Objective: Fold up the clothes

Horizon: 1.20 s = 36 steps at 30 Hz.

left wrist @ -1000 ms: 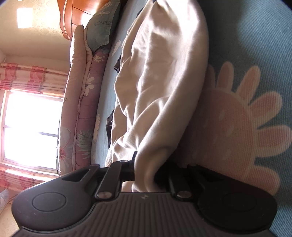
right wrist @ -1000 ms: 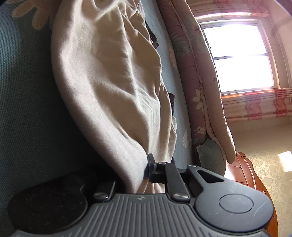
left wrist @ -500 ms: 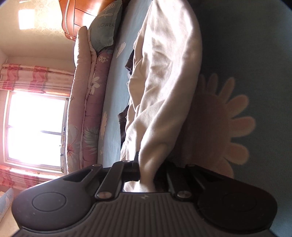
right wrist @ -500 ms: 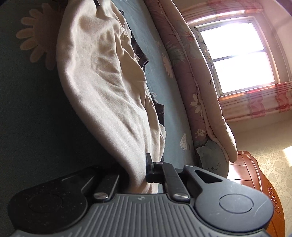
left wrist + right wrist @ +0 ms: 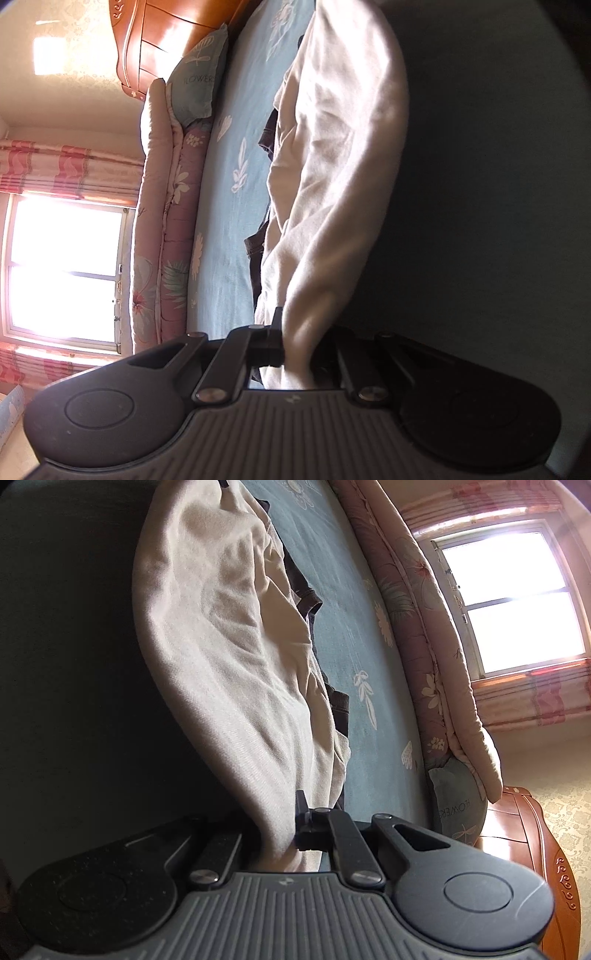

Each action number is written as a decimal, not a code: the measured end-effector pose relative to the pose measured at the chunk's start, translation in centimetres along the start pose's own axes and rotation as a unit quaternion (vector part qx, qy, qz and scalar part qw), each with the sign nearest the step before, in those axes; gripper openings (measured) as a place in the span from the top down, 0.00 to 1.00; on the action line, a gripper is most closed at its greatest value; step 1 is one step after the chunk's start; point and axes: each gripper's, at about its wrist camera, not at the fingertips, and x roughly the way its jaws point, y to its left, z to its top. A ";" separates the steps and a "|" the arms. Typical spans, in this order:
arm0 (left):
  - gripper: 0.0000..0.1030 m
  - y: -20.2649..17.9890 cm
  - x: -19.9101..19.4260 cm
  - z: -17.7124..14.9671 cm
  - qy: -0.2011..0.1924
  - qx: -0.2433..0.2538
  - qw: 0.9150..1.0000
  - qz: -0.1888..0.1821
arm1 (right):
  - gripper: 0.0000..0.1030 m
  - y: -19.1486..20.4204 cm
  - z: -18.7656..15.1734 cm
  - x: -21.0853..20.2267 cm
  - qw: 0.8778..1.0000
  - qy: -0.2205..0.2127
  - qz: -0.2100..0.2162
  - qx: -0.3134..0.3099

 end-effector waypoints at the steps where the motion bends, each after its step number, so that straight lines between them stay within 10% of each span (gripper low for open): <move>1: 0.96 -0.5 -0.9 -0.1 0.000 0.000 1.000 -0.003 | 0.91 0.4 -0.1 -0.7 1.000 0.000 0.004 0.002; 15: 0.95 -5.7 -4.0 -1.2 0.008 -0.013 0.999 -0.046 | 0.90 5.5 -1.0 -3.9 0.997 0.019 0.064 0.027; 23: 0.88 -3.6 -6.5 -4.3 0.013 -0.067 0.984 -0.167 | 0.46 4.5 -3.0 -4.2 0.988 0.028 0.129 0.079; 29: 0.76 4.8 -6.1 -8.6 0.028 -0.288 0.917 -0.274 | 0.20 1.2 -7.0 -6.3 0.968 0.040 0.197 0.151; 36: 0.59 12.8 0.3 -11.0 0.012 -0.530 0.791 -0.304 | 0.13 -4.4 -9.0 -5.4 0.928 0.017 0.197 0.315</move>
